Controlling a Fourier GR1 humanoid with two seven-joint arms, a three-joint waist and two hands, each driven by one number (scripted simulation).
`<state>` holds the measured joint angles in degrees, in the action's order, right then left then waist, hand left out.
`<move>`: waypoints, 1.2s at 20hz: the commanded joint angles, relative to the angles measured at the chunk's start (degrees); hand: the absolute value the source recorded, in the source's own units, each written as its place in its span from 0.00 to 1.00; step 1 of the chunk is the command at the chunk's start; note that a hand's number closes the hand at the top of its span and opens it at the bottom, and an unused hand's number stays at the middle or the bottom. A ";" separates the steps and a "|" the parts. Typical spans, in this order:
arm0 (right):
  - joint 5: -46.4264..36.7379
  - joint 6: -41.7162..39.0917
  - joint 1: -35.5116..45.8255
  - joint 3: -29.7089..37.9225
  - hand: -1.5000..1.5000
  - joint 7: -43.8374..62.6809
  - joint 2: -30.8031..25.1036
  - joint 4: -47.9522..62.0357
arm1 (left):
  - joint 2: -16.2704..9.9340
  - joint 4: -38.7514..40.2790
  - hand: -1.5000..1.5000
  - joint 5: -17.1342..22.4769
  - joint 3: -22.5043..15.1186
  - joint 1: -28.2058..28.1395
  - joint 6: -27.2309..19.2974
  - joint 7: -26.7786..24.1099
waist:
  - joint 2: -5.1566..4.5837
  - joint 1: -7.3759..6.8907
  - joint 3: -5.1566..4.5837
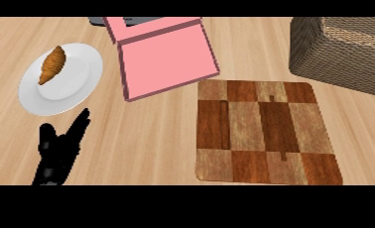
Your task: Pick the pear from the cutting board and place it in the basket
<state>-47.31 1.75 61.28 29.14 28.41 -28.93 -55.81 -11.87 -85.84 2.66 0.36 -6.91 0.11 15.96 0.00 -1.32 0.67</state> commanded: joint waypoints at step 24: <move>2.45 11.24 -5.73 4.32 0.00 -24.02 -14.86 31.02 | 3.10 2.16 0.50 -2.09 -0.99 -0.59 -0.49 0.83 | -0.67 -0.11 -0.58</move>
<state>-44.75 14.61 55.92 33.67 8.10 -39.58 -27.05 -10.89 -86.50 0.91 0.74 -7.34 0.16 15.34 -0.28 -1.84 0.69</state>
